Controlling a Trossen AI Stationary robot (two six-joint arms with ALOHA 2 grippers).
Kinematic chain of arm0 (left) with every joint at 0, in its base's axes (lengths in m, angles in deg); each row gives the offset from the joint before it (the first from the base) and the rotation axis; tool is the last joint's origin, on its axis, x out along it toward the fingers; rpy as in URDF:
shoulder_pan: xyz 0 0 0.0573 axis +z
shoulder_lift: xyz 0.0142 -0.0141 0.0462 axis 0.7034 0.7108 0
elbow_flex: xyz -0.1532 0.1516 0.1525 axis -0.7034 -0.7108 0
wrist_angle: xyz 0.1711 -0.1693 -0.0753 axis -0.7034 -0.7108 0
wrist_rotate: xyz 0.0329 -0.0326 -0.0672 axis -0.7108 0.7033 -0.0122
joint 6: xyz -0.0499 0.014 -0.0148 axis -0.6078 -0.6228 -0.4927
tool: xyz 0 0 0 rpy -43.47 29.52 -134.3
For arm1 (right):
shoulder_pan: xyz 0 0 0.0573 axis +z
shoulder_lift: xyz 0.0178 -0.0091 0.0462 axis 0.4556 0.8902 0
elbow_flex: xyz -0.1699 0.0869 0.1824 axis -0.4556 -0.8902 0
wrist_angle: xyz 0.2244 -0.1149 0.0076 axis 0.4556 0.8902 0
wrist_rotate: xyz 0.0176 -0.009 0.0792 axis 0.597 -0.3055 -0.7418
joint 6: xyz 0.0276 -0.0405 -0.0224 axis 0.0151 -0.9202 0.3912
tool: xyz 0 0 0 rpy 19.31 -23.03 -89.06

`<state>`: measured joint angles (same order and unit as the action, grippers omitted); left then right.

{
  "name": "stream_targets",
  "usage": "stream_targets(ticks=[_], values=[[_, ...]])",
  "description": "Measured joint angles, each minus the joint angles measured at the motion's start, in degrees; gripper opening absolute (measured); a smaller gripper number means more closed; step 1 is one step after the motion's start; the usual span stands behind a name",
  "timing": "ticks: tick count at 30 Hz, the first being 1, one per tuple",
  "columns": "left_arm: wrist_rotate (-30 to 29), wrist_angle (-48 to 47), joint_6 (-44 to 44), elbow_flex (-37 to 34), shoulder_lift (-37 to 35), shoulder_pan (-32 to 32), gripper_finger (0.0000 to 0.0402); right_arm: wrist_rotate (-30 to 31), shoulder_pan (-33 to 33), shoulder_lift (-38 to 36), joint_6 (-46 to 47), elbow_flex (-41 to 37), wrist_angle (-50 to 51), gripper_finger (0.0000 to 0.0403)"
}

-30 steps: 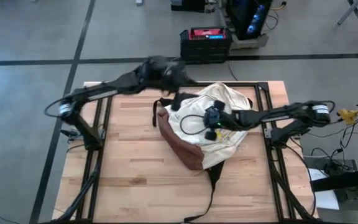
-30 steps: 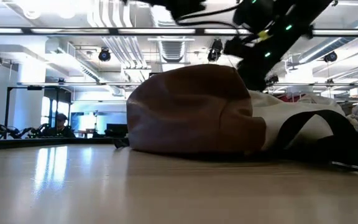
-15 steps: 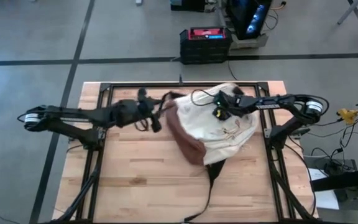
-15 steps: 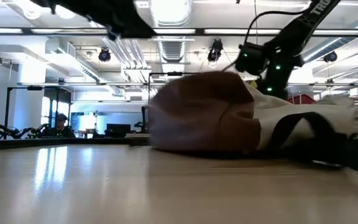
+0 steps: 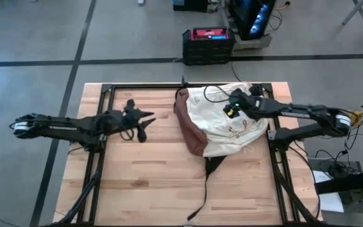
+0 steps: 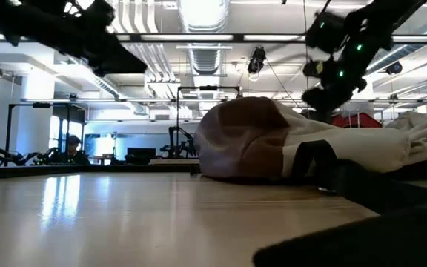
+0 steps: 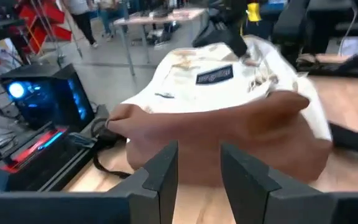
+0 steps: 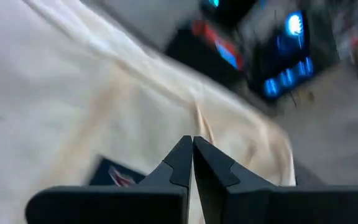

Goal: Unpack backpack
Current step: Close the white backpack, then return to Home Position

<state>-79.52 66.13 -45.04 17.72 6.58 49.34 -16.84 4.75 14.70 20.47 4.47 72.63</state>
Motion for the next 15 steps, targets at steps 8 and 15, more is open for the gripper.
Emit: stream_targets(ticks=[8, 15], values=[[-6.6, 0.3, 1.0, -9.3, -17.8, 0.0, 0.0080, -32.5, 2.4, -20.2, -11.4, -16.3, -21.2, 0.0000], [-5.3, -2.0, 0.7, -15.7, -32.1, -0.1, 0.0079, -43.5, 5.0, -34.3, -3.1, -25.0, -23.4, 0.0000]])
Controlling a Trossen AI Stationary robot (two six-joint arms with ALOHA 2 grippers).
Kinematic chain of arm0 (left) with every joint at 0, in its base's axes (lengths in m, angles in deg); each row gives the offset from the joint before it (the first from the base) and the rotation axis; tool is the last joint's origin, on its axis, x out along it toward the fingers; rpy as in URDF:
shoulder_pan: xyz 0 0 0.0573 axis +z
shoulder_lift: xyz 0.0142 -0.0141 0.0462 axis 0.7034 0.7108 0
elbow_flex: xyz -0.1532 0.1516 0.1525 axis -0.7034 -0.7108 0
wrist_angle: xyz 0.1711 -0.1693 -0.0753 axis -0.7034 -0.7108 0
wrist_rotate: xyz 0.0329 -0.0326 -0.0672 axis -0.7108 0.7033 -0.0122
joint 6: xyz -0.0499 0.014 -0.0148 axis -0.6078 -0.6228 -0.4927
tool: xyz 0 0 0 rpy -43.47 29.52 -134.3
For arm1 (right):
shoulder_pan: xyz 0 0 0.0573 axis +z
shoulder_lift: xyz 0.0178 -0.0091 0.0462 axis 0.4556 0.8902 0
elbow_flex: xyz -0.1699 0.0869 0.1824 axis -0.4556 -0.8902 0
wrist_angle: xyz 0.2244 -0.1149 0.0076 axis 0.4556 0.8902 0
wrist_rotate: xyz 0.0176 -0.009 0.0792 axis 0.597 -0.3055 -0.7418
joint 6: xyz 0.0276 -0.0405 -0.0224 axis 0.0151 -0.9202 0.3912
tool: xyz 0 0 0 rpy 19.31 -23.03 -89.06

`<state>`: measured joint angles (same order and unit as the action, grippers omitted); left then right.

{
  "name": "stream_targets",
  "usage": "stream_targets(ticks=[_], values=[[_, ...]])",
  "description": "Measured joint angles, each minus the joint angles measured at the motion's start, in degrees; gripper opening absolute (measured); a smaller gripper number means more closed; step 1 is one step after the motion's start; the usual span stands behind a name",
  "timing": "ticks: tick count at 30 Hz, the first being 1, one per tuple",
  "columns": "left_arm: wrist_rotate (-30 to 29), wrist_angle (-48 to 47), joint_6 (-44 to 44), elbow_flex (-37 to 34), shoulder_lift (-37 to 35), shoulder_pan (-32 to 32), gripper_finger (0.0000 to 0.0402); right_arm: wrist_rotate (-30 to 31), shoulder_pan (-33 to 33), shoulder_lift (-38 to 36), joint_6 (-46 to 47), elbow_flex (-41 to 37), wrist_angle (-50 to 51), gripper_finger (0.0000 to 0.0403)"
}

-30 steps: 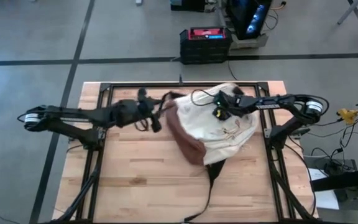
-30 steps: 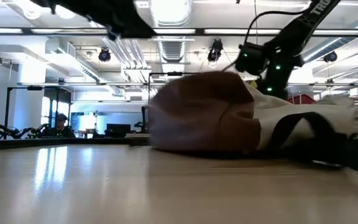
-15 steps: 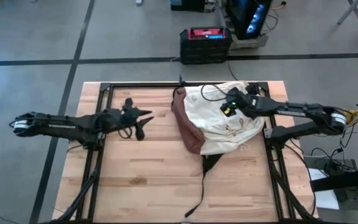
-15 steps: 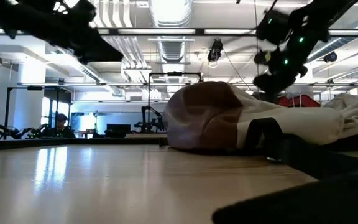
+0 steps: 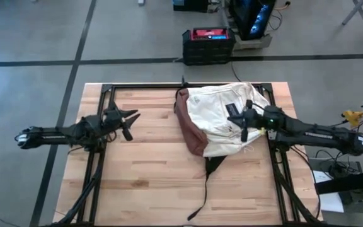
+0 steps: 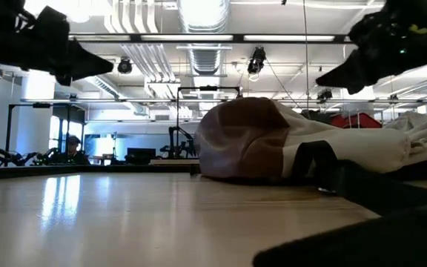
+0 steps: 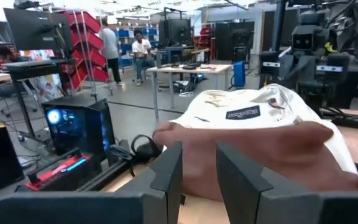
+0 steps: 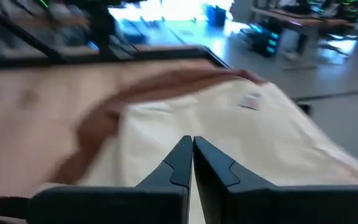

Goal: Unpack backpack
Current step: Return to Home Position

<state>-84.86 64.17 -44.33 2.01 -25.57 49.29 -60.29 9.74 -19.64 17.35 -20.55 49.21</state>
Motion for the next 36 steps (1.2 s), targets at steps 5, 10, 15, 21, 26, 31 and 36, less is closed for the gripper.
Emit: stream_targets(ticks=[5, 10, 15, 21, 26, 31, 36], values=[[2.4, -7.8, -2.4, -1.8, -9.4, -0.1, 0.0079, 6.9, 10.3, -7.7, 4.1, -3.4, -0.1, 0.0000], [3.4, -11.8, -4.0, -1.1, -9.6, -0.8, 0.0079, 21.4, 25.6, -11.2, 0.9, -4.4, 0.9, 0.0000], [5.8, -11.8, -2.6, -0.9, -9.7, -2.9, 0.0078, 32.9, 36.9, -17.5, -1.5, -0.5, 12.2, 0.0000], [7.2, -12.0, -4.0, -1.4, -9.7, -5.4, 0.0078, 29.0, 40.4, -24.0, 0.0, 0.9, 19.1, 0.0000], [11.1, -7.3, -2.0, -1.5, -9.7, -8.1, 0.0078, 22.3, 38.5, -21.3, -0.4, -3.2, 12.2, 0.0000], [5.3, -6.9, -1.8, -1.5, -9.4, -8.3, 0.0078, 10.1, 35.5, -23.2, -3.9, -4.1, 9.0, 0.0000], [-3.2, -7.4, -0.5, -1.5, -8.5, -8.3, 0.0078, -4.1, 30.8, -24.0, -5.6, -4.7, 8.6, 0.0000]])
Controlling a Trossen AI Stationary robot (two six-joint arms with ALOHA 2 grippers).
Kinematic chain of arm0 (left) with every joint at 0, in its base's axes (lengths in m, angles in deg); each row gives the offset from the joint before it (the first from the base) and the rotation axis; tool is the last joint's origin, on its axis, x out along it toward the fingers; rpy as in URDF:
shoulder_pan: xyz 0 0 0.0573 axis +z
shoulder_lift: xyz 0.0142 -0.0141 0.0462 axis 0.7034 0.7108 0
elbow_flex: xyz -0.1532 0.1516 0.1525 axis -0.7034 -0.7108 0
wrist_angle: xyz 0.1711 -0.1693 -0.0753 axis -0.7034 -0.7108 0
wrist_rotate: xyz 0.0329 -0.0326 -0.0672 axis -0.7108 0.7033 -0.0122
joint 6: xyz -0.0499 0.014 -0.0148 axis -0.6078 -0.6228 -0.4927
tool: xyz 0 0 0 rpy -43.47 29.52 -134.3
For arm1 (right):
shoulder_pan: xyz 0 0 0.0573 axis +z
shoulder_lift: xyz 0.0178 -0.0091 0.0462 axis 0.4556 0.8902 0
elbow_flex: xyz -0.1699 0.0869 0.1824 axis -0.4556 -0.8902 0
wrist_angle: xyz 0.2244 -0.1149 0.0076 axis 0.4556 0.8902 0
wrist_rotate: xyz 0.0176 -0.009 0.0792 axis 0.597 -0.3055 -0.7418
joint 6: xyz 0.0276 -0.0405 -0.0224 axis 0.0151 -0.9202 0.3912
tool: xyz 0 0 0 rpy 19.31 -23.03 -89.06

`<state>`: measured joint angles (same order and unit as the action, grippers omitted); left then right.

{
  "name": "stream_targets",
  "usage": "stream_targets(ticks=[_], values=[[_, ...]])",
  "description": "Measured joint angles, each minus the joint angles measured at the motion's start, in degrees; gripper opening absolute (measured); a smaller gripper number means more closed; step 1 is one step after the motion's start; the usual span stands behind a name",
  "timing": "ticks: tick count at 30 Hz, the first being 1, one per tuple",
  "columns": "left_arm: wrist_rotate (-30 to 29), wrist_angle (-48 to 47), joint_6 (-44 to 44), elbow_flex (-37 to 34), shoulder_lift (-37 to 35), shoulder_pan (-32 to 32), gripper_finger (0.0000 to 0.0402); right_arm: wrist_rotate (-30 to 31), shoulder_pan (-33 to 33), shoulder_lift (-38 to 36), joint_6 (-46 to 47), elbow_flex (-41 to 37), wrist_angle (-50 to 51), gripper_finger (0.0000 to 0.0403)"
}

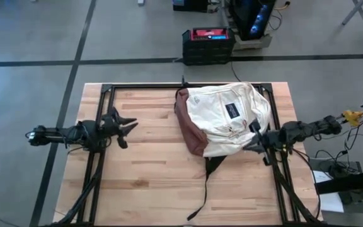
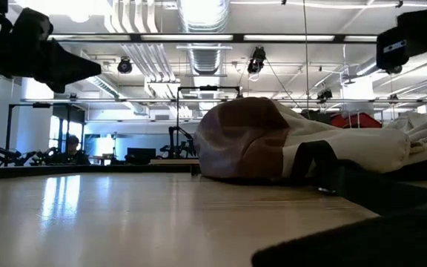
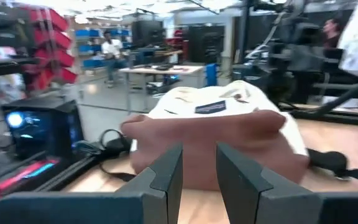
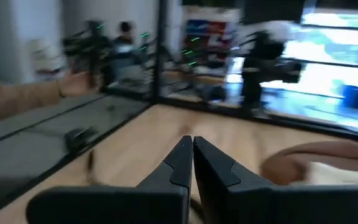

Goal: Unpack backpack
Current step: Return to Home Position

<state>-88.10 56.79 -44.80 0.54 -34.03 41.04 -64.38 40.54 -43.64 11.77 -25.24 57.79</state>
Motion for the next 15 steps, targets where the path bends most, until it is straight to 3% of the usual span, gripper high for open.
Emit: stream_targets(ticks=[7, 15], values=[[-0.3, -0.3, 0.0, 0.0, 1.4, 0.0, 0.0078, -1.8, -7.0, 0.5, -0.3, -1.5, -4.4, 0.0000], [-0.3, -0.5, 0.0, 0.0, 3.5, 0.0, 0.0078, -1.9, -7.9, 1.6, 2.5, -1.5, -3.1, 0.0000]])
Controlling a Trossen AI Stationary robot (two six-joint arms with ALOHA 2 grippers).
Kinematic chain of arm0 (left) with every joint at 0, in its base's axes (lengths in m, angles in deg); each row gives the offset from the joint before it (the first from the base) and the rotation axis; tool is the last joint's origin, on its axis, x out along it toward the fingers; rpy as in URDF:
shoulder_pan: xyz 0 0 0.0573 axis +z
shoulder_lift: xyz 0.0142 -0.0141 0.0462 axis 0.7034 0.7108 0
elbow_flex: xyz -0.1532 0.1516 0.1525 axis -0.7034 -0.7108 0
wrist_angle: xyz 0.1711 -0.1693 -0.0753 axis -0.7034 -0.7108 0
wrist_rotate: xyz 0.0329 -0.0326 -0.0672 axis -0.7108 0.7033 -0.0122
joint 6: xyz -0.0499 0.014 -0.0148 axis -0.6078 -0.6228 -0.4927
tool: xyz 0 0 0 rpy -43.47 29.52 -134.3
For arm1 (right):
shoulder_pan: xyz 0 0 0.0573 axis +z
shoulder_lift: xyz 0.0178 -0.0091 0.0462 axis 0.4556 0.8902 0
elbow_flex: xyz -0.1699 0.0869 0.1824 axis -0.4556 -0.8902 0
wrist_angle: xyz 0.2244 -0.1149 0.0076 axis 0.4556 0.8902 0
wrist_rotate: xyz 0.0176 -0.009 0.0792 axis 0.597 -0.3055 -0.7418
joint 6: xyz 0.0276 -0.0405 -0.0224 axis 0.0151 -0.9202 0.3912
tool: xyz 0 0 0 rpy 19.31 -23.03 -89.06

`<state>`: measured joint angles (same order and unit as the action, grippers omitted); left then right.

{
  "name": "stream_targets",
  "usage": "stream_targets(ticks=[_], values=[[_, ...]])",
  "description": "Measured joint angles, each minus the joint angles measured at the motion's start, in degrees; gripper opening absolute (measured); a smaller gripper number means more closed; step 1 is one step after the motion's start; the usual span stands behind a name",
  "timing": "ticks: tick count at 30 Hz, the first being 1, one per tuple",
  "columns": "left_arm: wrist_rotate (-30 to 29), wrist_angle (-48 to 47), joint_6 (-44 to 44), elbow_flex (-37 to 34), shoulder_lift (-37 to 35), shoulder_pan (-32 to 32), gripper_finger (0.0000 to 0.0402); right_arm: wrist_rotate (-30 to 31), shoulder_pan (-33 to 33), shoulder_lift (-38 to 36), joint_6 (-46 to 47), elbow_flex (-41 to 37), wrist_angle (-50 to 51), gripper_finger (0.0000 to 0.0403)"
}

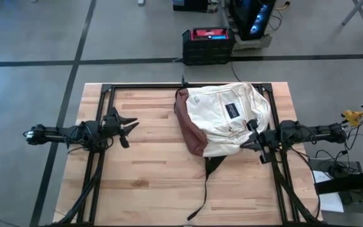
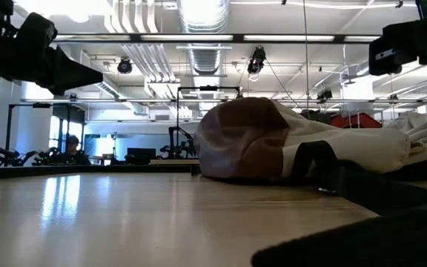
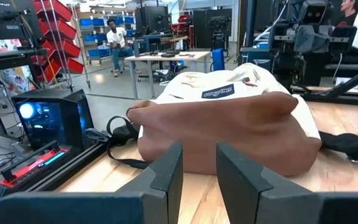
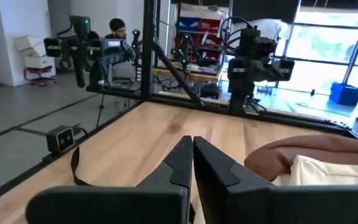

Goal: Unpack backpack
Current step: Return to Home Position

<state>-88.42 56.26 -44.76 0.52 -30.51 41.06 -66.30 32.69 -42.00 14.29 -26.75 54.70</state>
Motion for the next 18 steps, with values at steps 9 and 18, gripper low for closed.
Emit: stream_targets(ticks=[9, 18], values=[[0.0, 0.2, 0.0, 0.0, 2.8, 0.0, 0.0078, 0.0, 0.0, 0.3, 2.7, 0.0, 0.0, 0.0000], [0.0, 0.1, 0.0, 0.0, 6.0, 0.0, 0.0078, 1.0, 6.7, 7.1, 2.7, 0.1, -0.4, 0.0000]])
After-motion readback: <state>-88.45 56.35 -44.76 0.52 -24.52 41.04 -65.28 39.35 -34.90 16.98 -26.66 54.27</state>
